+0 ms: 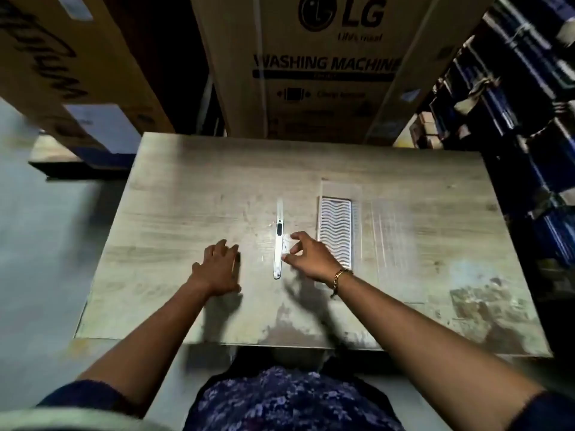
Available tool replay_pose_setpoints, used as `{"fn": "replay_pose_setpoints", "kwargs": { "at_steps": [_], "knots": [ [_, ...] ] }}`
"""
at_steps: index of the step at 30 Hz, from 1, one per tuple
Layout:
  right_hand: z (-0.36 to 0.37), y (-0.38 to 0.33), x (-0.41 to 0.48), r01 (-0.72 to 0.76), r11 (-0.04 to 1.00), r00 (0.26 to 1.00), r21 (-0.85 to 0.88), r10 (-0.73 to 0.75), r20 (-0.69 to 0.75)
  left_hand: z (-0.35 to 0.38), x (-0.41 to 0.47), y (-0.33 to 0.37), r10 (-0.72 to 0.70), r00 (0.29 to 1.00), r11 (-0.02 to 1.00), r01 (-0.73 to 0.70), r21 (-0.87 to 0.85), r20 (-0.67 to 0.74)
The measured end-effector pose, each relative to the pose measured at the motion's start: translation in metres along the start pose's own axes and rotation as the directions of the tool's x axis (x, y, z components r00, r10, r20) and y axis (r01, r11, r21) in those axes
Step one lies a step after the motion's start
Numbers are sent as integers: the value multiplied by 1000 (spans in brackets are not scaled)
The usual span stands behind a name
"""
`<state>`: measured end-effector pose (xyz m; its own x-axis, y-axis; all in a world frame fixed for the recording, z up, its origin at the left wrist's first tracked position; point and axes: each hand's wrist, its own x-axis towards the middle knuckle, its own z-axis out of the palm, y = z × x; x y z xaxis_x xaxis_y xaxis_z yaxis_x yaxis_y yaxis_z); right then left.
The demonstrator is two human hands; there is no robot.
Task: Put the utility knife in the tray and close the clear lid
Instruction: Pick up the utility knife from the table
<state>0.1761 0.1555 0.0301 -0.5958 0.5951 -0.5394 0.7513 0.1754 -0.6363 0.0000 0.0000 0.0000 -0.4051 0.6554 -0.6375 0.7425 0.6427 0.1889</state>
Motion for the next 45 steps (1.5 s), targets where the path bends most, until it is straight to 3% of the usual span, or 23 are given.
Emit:
{"fn": "replay_pose_setpoints", "kwargs": {
  "at_steps": [4,10,15,21,32,35,38,41,45],
  "knots": [
    [44,-4,17,-142,987,989,78,138,53,24,-7,-4,-26,999,999,25,32,29],
    [74,-6,45,-233,972,962,-29,226,-155,51,-1,-20,-1,1000,1000,1,14,-9],
    [82,-4,57,-292,956,932,-22,279,-233,55,3,-26,8,999,1000,-8,8,-37],
    [73,3,62,-340,939,921,51,344,-184,55,3,-26,12,998,1000,-11,13,-56],
    [71,9,64,-303,947,945,-109,283,-163,51,3,-22,2,999,1000,-1,22,-43],
    [68,13,64,-257,966,956,-18,251,-154,50,2,-23,6,999,1000,-6,19,-41],
    [62,12,60,-176,963,972,205,203,-121,49,2,-22,8,999,1000,-7,17,-40],
    [53,7,51,-136,877,984,462,173,-39,49,2,-22,7,999,1000,-6,19,-41],
    [31,-5,35,-139,733,990,666,105,91,49,1,-21,10,999,1000,-9,20,-49]
  ]
}}
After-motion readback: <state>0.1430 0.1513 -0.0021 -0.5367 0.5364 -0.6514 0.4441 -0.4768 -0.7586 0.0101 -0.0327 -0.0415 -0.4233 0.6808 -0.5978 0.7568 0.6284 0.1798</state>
